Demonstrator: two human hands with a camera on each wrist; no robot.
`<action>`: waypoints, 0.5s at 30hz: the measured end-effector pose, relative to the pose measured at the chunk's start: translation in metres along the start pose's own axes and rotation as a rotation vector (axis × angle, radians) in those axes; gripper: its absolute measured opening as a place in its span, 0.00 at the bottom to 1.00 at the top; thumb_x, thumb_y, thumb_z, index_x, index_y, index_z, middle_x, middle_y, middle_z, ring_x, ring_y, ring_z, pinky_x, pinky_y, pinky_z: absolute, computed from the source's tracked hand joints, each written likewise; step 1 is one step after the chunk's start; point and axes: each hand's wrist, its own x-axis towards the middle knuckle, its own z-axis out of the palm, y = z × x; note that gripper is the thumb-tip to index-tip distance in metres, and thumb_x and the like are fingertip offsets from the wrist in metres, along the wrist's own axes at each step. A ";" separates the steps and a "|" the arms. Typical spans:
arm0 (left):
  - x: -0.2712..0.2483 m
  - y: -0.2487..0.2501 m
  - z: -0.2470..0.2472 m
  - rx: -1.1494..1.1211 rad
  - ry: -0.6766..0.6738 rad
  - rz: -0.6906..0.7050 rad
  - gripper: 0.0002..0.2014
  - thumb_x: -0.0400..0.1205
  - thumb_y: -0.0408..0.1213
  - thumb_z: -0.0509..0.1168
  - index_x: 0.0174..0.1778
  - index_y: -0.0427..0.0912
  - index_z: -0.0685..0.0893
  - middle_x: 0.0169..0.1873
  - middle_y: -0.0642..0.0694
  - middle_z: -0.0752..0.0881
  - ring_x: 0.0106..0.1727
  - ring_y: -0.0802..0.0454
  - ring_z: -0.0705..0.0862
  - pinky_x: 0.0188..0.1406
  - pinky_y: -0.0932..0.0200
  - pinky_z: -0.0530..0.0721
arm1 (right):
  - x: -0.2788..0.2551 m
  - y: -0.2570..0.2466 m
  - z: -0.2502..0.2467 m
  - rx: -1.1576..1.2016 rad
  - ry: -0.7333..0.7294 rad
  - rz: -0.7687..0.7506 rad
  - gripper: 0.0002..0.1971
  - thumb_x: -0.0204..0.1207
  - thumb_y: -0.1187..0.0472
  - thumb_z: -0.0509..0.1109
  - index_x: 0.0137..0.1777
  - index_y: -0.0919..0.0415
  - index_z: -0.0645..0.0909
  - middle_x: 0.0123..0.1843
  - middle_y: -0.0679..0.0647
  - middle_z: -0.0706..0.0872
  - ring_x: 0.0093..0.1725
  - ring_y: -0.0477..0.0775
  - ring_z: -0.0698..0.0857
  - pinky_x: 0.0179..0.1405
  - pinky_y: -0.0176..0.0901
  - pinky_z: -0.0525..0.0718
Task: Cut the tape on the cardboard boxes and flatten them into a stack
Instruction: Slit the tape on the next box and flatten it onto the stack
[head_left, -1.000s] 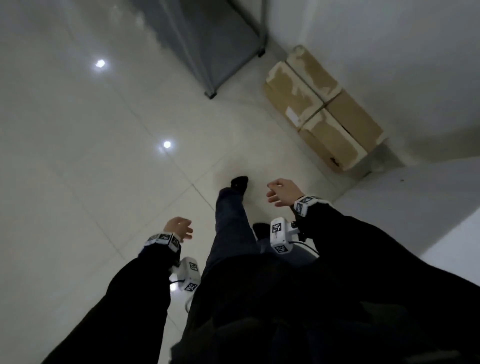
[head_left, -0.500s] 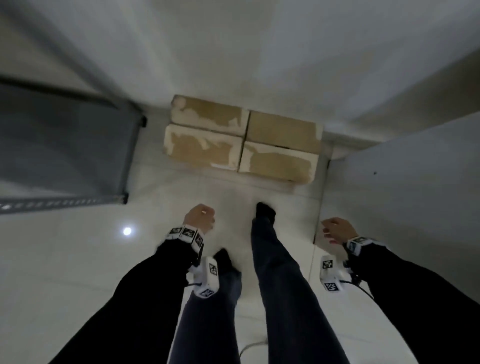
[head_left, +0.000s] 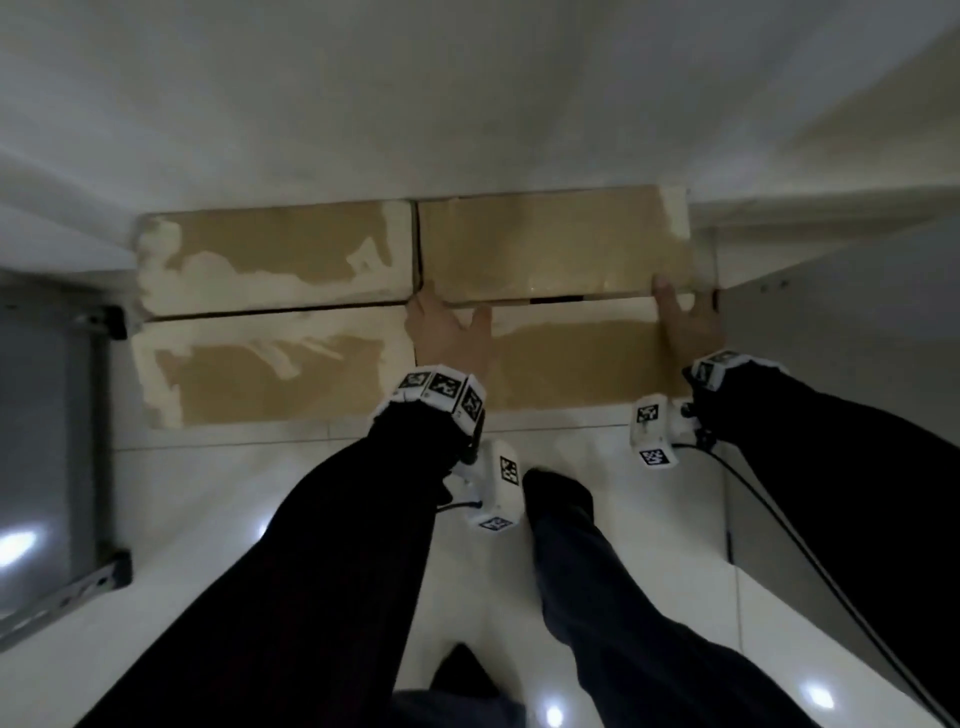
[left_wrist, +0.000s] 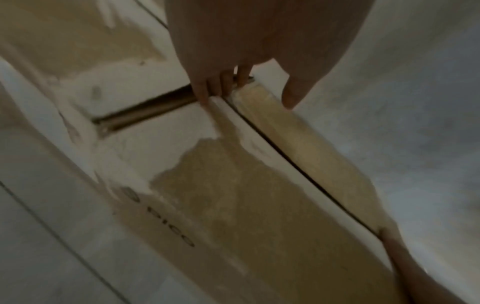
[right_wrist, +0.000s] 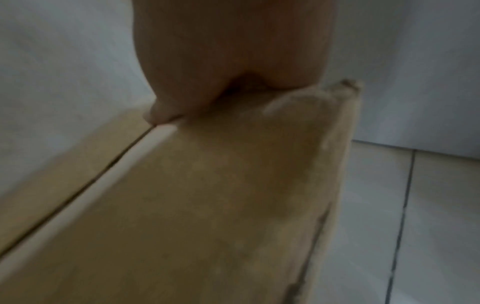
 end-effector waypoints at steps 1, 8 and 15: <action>0.003 -0.002 0.004 -0.003 0.064 0.003 0.33 0.82 0.44 0.65 0.79 0.37 0.62 0.75 0.39 0.65 0.76 0.40 0.63 0.73 0.45 0.68 | 0.000 0.002 0.001 0.012 0.000 -0.016 0.30 0.82 0.43 0.60 0.77 0.62 0.68 0.77 0.63 0.71 0.75 0.62 0.70 0.70 0.43 0.63; 0.000 0.017 0.024 0.121 0.231 -0.134 0.32 0.79 0.42 0.66 0.77 0.36 0.64 0.75 0.38 0.65 0.76 0.40 0.64 0.73 0.45 0.65 | -0.004 0.016 0.000 0.092 0.033 -0.099 0.23 0.81 0.44 0.63 0.59 0.64 0.84 0.55 0.64 0.87 0.56 0.60 0.85 0.45 0.34 0.73; -0.048 0.040 -0.025 0.179 0.050 0.008 0.27 0.82 0.48 0.62 0.73 0.37 0.72 0.71 0.34 0.71 0.71 0.35 0.71 0.68 0.44 0.71 | -0.093 0.017 -0.073 0.194 0.255 -0.070 0.30 0.78 0.44 0.67 0.72 0.66 0.75 0.70 0.61 0.80 0.72 0.57 0.75 0.70 0.34 0.64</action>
